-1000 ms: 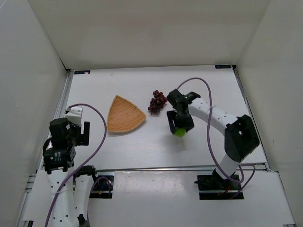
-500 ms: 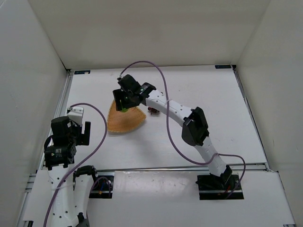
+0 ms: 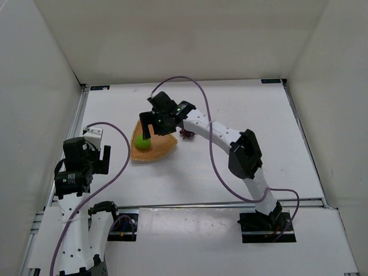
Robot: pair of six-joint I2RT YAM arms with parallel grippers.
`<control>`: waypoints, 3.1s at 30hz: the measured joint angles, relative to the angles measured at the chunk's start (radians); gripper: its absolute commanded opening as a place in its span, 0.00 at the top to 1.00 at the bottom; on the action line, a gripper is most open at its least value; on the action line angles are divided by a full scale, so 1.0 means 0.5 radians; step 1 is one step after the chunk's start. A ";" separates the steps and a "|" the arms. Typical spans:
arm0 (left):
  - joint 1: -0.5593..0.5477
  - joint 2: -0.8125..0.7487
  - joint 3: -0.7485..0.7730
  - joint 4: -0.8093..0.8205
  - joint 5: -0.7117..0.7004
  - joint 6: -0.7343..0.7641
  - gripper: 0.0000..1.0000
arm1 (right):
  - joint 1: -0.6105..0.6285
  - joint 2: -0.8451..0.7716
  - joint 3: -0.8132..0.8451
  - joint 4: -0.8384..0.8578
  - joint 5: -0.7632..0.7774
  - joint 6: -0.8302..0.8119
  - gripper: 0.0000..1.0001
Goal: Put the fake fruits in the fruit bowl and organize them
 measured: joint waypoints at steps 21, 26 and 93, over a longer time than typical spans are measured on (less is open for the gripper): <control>-0.912 1.704 1.383 0.095 0.309 0.124 0.00 | -1.389 -1.708 -1.799 -0.127 0.475 0.126 0.01; -1.242 2.370 1.868 0.095 0.523 0.027 0.00 | -1.583 -1.822 -1.906 -0.126 0.447 0.105 0.01; -0.887 2.371 1.295 0.343 -0.161 -0.047 0.00 | -1.476 -1.801 -2.069 -0.134 0.487 -0.036 0.01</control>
